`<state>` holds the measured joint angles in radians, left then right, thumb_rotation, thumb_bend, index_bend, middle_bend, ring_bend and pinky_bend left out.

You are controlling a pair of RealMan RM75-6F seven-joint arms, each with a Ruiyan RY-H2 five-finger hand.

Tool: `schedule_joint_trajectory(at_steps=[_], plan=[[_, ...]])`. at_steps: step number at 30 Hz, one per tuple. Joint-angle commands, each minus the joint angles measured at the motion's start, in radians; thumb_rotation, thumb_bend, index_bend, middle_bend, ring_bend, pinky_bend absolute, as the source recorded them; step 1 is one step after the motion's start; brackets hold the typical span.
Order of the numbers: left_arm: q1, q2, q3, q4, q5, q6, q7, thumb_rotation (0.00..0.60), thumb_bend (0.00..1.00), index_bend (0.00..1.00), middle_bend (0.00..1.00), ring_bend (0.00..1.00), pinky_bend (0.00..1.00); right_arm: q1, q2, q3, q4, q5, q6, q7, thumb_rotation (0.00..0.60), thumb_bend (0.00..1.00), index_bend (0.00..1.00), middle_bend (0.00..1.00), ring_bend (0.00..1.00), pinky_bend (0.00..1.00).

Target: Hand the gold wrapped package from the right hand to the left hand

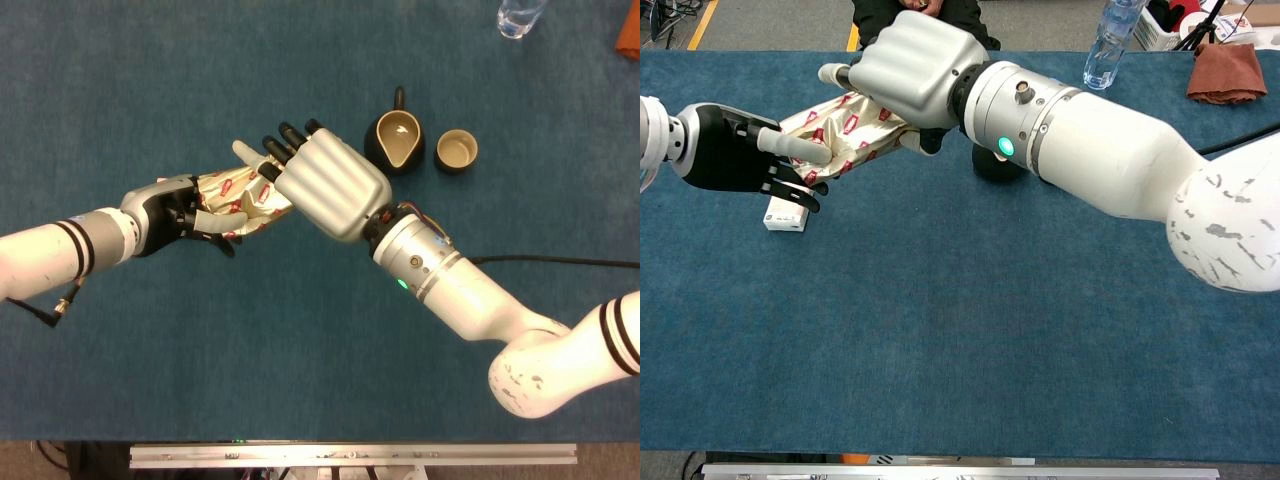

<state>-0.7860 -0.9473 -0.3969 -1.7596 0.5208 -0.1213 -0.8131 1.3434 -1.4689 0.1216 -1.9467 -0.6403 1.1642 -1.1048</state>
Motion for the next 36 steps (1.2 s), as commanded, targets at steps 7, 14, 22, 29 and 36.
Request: schedule_joint_trajectory(at_steps=[7, 14, 22, 29, 36], plan=[[0.030, -0.009, -0.032, 0.028, -0.001, -0.036, 0.013, 0.600, 0.43, 0.61, 0.54, 0.49, 0.48, -0.031, 0.058, 0.008, -0.057, -0.032, 0.023, 0.033, 0.600, 0.24, 0.00, 0.14, 0.14, 0.34], [0.072, -0.007, -0.070, 0.044, 0.005, -0.054, 0.042, 0.600, 0.43, 0.61, 0.54, 0.49, 0.48, -0.098, 0.163, -0.033, -0.152, -0.100, 0.065, 0.064, 0.600, 0.23, 0.00, 0.13, 0.14, 0.33], [0.119, -0.011, -0.108, 0.057, 0.004, -0.076, 0.068, 0.600, 0.43, 0.61, 0.54, 0.49, 0.48, -0.193, 0.248, -0.093, -0.190, -0.197, 0.068, 0.144, 0.600, 0.23, 0.00, 0.13, 0.13, 0.33], [0.134, -0.007, -0.119, 0.055, 0.004, -0.076, 0.075, 0.600, 0.43, 0.61, 0.54, 0.49, 0.48, -0.218, 0.259, -0.090, -0.182, -0.230, 0.052, 0.156, 0.600, 0.23, 0.00, 0.13, 0.13, 0.33], [0.142, -0.006, -0.123, 0.055, 0.002, -0.076, 0.075, 0.600, 0.43, 0.61, 0.54, 0.49, 0.48, -0.240, 0.268, -0.086, -0.188, -0.247, 0.048, 0.151, 0.600, 0.23, 0.00, 0.13, 0.13, 0.33]])
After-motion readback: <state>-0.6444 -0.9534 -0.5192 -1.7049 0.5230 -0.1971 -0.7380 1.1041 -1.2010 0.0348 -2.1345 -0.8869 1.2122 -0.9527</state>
